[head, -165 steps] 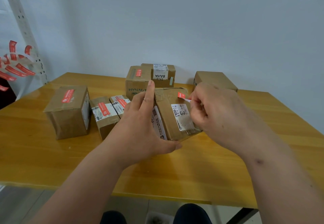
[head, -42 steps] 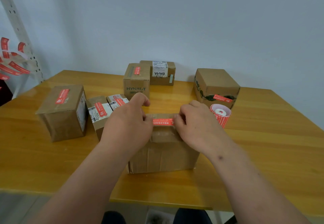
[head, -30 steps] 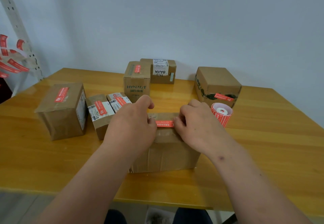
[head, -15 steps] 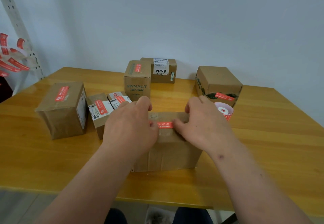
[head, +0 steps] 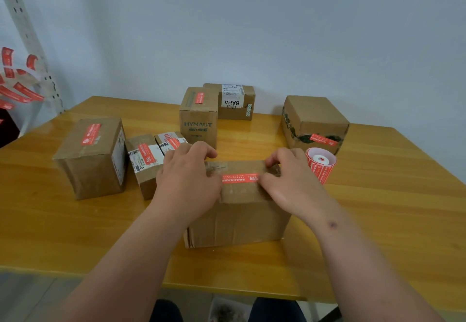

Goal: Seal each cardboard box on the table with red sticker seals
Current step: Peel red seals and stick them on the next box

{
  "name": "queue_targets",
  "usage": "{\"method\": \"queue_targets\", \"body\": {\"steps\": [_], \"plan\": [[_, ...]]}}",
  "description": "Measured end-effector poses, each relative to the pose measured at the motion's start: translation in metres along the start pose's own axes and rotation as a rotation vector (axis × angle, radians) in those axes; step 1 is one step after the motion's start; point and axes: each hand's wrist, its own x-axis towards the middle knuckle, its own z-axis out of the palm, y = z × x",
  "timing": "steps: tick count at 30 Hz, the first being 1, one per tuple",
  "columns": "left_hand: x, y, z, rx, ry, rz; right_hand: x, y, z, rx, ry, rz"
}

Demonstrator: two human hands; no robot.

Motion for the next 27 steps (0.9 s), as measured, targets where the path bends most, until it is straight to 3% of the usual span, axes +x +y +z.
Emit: {"method": "queue_targets", "body": {"steps": [3, 8, 11, 16, 22, 27], "plan": [[0.001, -0.002, 0.000, -0.092, 0.024, -0.010, 0.002, 0.002, -0.002, 0.075, 0.014, 0.027], [0.003, -0.001, 0.002, -0.015, -0.002, -0.021, 0.003, -0.004, 0.003, -0.024, 0.038, 0.022], [0.006, -0.004, -0.002, -0.129, -0.011, -0.042, 0.007, -0.002, 0.002, -0.012, 0.059, 0.038], [0.005, -0.001, 0.000, -0.003, -0.038, -0.042, -0.001, -0.009, 0.005, -0.076, -0.005, 0.067], [0.003, -0.004, -0.002, -0.187, -0.027, -0.063, 0.000, -0.007, -0.003, -0.005, -0.051, 0.075], [-0.001, -0.004, -0.001, -0.175, -0.024, -0.047, -0.003, -0.012, 0.000, -0.036, -0.034, 0.087]]}}
